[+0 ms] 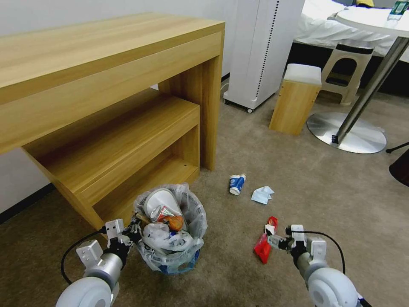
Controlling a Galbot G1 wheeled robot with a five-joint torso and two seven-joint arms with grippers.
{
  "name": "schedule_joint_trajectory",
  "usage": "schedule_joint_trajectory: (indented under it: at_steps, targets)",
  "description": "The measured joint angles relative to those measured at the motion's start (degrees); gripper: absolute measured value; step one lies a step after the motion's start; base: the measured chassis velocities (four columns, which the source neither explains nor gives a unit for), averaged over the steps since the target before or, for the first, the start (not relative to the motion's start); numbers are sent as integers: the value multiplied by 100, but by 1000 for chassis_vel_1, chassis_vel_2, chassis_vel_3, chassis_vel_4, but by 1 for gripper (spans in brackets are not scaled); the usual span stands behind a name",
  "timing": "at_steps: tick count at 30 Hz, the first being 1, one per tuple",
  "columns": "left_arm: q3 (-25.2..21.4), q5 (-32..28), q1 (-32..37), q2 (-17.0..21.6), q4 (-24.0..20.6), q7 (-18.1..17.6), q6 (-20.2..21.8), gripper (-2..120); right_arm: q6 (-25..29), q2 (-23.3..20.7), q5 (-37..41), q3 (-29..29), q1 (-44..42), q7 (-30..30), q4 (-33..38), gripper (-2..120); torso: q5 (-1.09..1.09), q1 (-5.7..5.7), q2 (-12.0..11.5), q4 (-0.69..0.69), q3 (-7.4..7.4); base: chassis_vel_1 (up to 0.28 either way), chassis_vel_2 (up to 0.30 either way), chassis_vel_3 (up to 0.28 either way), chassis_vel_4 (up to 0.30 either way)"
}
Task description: Pick up the trash bin and place the garbage on the floor into it.
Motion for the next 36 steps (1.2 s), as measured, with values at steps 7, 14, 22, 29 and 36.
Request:
schedule_joint_trajectory:
  at_steps: [7, 14, 22, 29, 36]
  targets:
    - [9, 10, -2, -27, 26, 12, -28, 1, -11, 134, -81, -260, 22, 79, -327, 100, 0, 0, 0, 0, 0, 0, 0, 0, 0]
    - [16, 19, -16, -71, 76, 13, -72, 1, 12, 270, -144, -531, 207, 16, -651, 100, 0, 0, 0, 0, 0, 0, 0, 0, 0]
    - [21, 25, -47, -93, 109, 4, -82, 1, 26, 287, -152, -702, 434, -55, -847, 100, 0, 0, 0, 1, 0, 0, 0, 0, 0]
    - [41, 29, -48, -121, 119, -2, -85, 1, 22, 346, -158, -792, 572, -80, -1057, 100, 0, 0, 0, 1, 0, 0, 0, 0, 0]
    - [5, 21, -11, -114, 118, -12, -91, 1, 21, 418, -157, -770, 717, -159, -1402, 100, 0, 0, 0, 0, 0, 0, 0, 0, 0]
